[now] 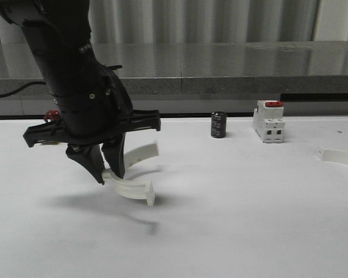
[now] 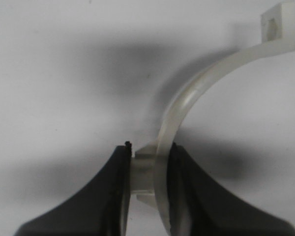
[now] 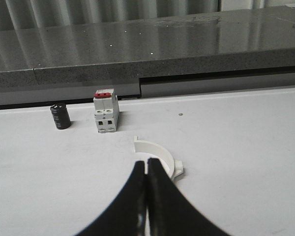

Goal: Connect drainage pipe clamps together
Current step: 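Lower the clamp half onto the table center, open left gripper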

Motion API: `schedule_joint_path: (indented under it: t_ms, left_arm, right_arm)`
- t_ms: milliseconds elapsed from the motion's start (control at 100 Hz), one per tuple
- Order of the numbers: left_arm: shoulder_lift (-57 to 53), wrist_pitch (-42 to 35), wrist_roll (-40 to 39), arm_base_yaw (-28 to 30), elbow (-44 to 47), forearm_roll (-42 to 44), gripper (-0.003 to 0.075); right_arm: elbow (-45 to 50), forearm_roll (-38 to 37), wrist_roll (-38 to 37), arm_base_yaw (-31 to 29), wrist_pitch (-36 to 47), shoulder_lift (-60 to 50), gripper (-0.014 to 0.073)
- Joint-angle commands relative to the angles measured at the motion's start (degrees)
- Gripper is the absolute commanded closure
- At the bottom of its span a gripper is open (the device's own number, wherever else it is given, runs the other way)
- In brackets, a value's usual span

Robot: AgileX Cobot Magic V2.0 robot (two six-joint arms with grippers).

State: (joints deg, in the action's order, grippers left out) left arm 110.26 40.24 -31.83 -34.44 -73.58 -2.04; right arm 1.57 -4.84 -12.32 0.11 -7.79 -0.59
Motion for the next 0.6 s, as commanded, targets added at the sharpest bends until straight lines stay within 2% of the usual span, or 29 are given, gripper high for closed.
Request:
schedule_joint_path:
  t_ms: [0,590]
  left_arm:
    - [-2.05,-1.08,-0.81,-0.63,-1.45,0.18,0.0687]
    - [-1.63,0.50,-0.81,-1.45,-1.45,2.04,0.0687]
  right_arm:
    - [-0.88,0.03,0.13,-0.35,4.43,-1.20,0.0661]
    - [-0.88,0.03,0.13,-0.35,4.43,-1.20,0.0661]
